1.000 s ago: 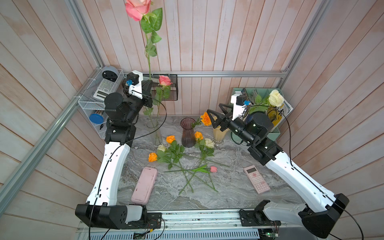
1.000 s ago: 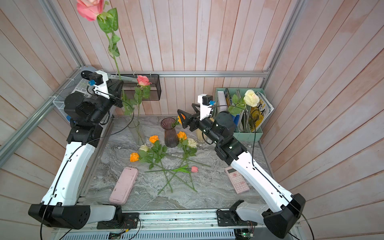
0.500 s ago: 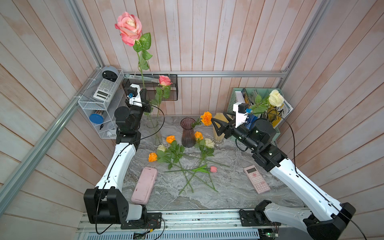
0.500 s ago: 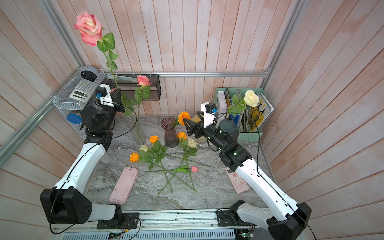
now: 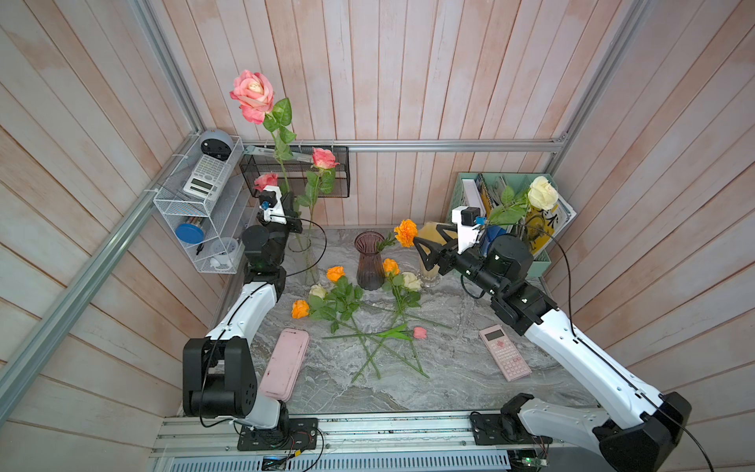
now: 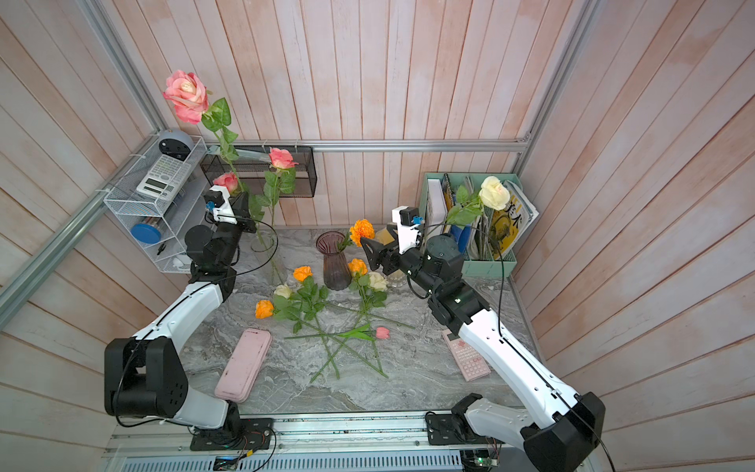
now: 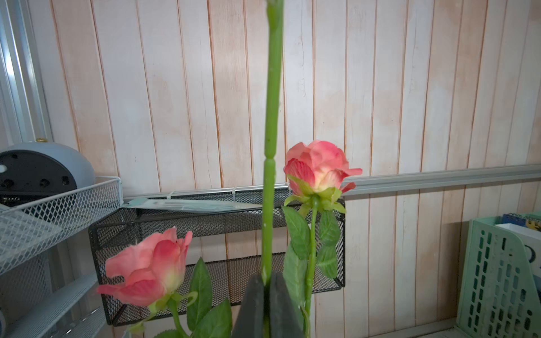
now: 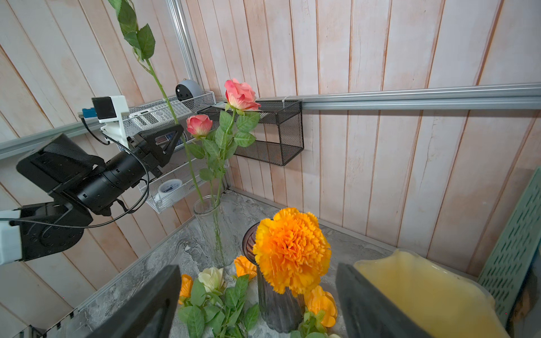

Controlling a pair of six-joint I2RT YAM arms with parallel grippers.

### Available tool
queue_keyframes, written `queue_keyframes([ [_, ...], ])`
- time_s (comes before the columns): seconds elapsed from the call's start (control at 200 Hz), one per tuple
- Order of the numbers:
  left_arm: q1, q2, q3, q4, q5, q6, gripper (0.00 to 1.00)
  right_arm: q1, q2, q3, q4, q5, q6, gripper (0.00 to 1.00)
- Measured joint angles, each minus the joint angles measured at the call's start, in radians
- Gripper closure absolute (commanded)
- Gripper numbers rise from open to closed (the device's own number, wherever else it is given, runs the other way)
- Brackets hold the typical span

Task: Arrange the flowers in different vases according to their colors
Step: Insert the flower into the vase.

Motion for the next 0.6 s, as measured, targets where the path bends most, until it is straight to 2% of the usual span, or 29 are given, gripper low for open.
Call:
queue_keyframes([
  [0.24, 0.0, 0.042, -0.043, 0.083, -0.007, -0.016, 1.0, -0.015, 0.0, -0.019, 0.006, -0.018, -0.006, 0.11],
  [0.545, -0.004, 0.065, -0.166, 0.138, -0.043, -0.045, 1.0, -0.023, -0.001, -0.043, 0.022, -0.034, -0.003, 0.11],
  [0.6, -0.008, 0.066, -0.184, 0.138, -0.051, -0.048, 0.9, -0.023, -0.006, -0.049, 0.021, -0.037, -0.002, 0.11],
])
